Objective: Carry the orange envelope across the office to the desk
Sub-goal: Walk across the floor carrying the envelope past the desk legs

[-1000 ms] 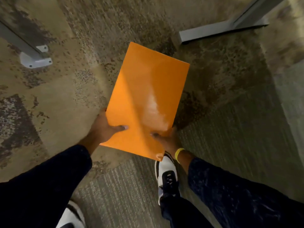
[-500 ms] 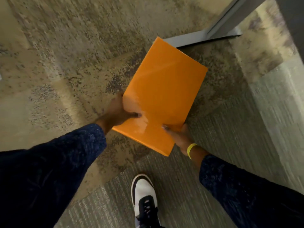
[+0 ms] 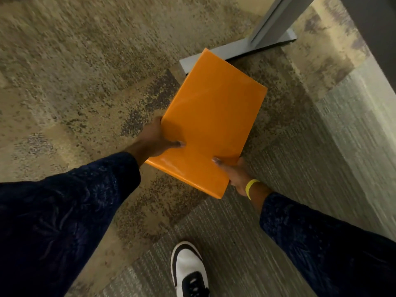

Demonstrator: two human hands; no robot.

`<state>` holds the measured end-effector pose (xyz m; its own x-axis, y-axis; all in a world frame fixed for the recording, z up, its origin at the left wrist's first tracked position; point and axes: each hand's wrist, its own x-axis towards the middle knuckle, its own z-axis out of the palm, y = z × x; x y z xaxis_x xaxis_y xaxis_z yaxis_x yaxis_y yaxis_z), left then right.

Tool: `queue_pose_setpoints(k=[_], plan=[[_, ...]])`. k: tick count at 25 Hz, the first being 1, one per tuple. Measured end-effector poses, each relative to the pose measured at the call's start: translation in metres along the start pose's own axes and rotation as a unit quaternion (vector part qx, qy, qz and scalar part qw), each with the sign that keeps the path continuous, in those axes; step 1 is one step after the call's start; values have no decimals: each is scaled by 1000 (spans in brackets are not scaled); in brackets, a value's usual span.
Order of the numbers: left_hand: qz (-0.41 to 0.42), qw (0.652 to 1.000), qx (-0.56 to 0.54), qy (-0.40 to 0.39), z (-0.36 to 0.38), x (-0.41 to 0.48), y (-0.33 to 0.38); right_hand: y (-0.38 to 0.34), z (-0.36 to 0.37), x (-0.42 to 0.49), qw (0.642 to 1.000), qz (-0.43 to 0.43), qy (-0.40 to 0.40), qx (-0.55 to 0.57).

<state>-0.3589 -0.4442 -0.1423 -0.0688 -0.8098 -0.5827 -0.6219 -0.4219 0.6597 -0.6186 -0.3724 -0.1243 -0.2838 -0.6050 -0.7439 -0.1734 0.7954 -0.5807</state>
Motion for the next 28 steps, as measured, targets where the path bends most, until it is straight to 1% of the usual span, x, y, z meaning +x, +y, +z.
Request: queue_pose_setpoints(k=[5,8,10,13,15,17,19,21,24,26,28], plan=[[-2,1000,6,-10,-3,4,5,1,-3,2,1000,1,4,1],[10,998,62,-6,-1,-2,9,0,0,-4,1000,-13,19,-16],[43,991,127,7,-1,-12,11,-1,3,-13,998,-20,52,-38],[84,966,242,30,-5,-38,16,2,4,-35,986,-52,102,-124],[108,943,313,37,-7,-60,19,6,1,-52,975,-97,101,-175],[141,918,369,26,-13,-80,24,6,0,-71,966,-117,81,-215],[160,903,399,19,-23,-96,28,5,3,-87,966,-126,51,-221],[167,889,426,16,-34,-107,32,2,9,-98,960,-136,42,-241],[168,874,456,2,-40,-125,42,-1,11,-108,927,-172,46,-329],[168,871,463,-2,-46,-133,47,-7,17,-114,903,-197,47,-378],[190,869,457,-7,-48,-129,52,-14,20,-118,896,-189,59,-399]])
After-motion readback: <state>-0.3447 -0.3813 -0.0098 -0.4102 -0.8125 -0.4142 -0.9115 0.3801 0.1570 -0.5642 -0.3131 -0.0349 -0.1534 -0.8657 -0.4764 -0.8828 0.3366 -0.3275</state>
